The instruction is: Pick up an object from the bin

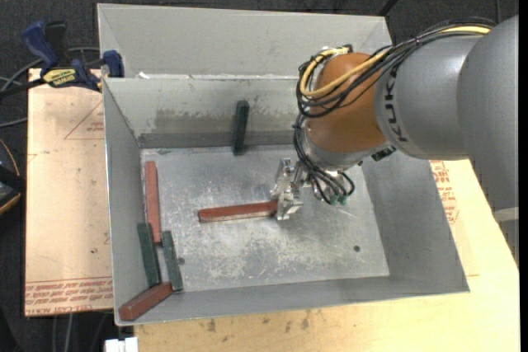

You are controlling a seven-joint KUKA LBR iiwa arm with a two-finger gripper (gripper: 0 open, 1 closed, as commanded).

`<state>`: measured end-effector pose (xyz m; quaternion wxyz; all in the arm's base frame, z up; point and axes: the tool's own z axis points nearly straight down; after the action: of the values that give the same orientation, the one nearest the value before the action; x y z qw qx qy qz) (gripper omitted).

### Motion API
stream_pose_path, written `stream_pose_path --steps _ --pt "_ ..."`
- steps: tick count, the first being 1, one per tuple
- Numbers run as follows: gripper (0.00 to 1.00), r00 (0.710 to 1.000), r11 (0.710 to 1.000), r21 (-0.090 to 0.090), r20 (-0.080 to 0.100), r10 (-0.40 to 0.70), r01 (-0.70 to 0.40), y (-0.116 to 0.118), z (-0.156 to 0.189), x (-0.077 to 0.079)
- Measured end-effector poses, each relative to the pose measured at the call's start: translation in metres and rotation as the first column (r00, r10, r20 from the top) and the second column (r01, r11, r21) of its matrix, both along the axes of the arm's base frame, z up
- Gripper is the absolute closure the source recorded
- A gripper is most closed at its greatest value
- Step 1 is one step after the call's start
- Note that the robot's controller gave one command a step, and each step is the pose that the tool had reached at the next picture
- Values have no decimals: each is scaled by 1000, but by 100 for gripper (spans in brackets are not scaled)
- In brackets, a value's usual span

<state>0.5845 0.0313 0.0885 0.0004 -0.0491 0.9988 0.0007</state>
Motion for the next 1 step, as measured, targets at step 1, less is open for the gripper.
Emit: stream_pose_path --steps 1 --pt "100 1000 1000 0 2 -17 17 15 108 -5"
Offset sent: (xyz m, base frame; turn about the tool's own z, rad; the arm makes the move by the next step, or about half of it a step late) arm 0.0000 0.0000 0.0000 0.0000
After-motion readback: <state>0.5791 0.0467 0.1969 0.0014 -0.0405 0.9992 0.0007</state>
